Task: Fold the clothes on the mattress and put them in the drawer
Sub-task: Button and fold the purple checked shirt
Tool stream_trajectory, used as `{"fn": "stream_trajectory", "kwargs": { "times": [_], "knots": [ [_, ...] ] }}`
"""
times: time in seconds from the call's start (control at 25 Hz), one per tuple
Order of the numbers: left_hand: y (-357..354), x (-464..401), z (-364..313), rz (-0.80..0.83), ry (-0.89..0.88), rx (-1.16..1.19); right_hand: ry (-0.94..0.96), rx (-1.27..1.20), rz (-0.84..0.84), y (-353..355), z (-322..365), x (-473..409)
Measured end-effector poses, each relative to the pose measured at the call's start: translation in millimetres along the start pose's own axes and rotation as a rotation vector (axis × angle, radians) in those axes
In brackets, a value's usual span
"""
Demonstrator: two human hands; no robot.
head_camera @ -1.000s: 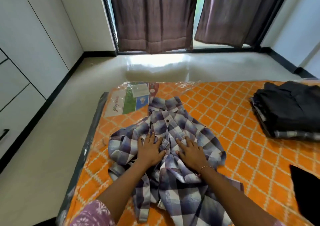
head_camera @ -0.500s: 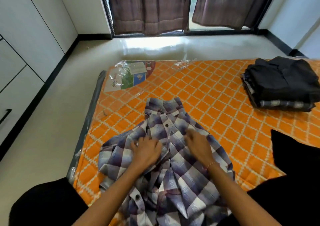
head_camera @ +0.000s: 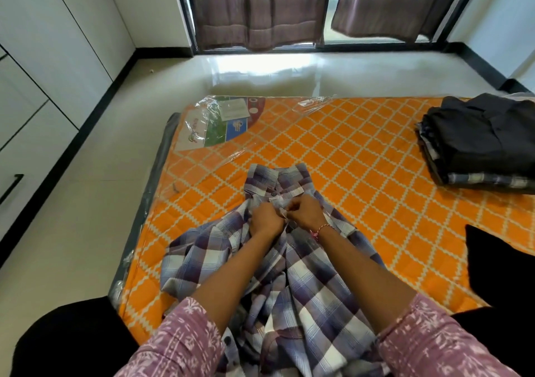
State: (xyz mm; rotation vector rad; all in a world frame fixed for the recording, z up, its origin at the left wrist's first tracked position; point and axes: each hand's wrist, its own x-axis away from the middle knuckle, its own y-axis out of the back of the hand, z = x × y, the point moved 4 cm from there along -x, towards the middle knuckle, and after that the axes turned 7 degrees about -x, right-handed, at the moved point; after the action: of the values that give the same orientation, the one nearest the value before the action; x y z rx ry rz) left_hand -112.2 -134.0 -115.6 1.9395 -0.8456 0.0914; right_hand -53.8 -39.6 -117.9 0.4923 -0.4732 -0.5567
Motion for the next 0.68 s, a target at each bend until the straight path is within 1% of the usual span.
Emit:
{"fn": "stream_trajectory", "kwargs": {
  "times": [0.12, 0.24, 0.36, 0.4, 0.44, 0.52, 0.6, 0.68],
  "knots": [
    [-4, 3, 1, -0.012, 0.061, -0.083, 0.037, 0.010, 0.026, 1, -4, 6],
    [-6, 5, -3, -0.046, 0.030, -0.065, 0.046, -0.043, -0.014, 14, -11, 15],
    [3, 14, -4, -0.209, -0.028, 0.057, 0.043, -0.077, -0.136, 28, -15, 25],
    [9, 15, -4, -0.271, -0.049, 0.071, 0.036, -0.104, -0.139, 30, -13, 26],
    [14, 16, -3, -0.304, -0.060, 0.070, 0.014, -0.172, -0.095, 29, -12, 28],
    [26, 17, -5, -0.300, -0.081, 0.074, -0.093, -0.365, 0.050, 25, -5, 32],
    [37, 17, -8, -0.234, -0.098, 0.124, -0.200, -0.532, 0.152, 23, 4, 36],
    [46, 19, -11, -0.132, -0.101, 0.212, -0.209, -0.653, 0.174, 24, 15, 38]
  ]
}}
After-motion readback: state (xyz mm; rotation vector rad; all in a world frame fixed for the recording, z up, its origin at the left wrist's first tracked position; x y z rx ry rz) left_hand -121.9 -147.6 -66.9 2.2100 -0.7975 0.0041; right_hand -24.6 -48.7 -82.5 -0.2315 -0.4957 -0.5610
